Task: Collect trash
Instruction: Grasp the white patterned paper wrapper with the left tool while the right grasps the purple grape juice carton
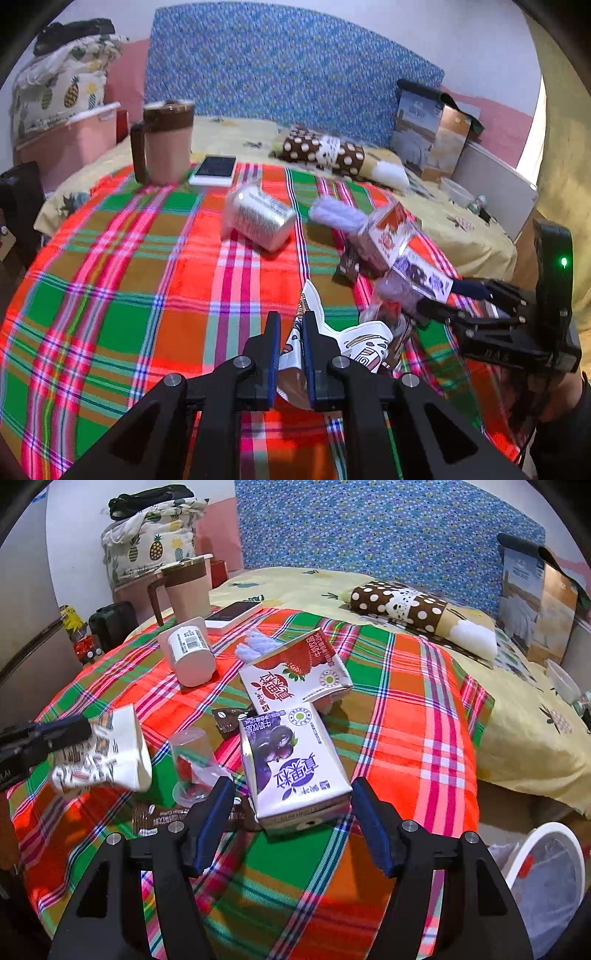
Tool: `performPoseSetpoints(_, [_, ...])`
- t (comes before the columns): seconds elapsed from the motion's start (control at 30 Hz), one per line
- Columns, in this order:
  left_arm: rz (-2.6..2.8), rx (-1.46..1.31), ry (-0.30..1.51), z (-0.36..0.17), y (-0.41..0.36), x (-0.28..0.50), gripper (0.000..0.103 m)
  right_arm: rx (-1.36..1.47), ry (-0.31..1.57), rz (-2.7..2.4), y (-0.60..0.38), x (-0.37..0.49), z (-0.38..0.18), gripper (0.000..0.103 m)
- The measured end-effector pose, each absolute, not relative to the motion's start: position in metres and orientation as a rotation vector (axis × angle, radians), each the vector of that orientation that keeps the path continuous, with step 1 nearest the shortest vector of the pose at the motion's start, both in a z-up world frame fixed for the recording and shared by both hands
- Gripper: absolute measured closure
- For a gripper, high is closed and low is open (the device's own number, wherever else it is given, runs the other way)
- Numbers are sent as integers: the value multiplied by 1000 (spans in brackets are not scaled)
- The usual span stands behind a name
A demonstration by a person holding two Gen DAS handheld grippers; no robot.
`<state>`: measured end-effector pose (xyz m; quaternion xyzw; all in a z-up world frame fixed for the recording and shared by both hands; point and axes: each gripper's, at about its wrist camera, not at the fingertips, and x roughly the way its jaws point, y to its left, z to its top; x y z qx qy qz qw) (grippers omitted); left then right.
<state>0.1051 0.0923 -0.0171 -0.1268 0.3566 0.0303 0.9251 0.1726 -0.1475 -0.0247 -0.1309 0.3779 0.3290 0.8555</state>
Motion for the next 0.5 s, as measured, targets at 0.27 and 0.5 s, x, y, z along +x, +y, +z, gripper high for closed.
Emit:
performPoseSetpoints(0.27, [-23, -279, 786, -28, 89, 106, 73, -227, 831, 688, -156, 171, -27, 43])
performPoseSetpoints(0.5, [-27, -285, 812, -32, 91, 99, 68, -176, 823, 661, -171, 162, -22, 44])
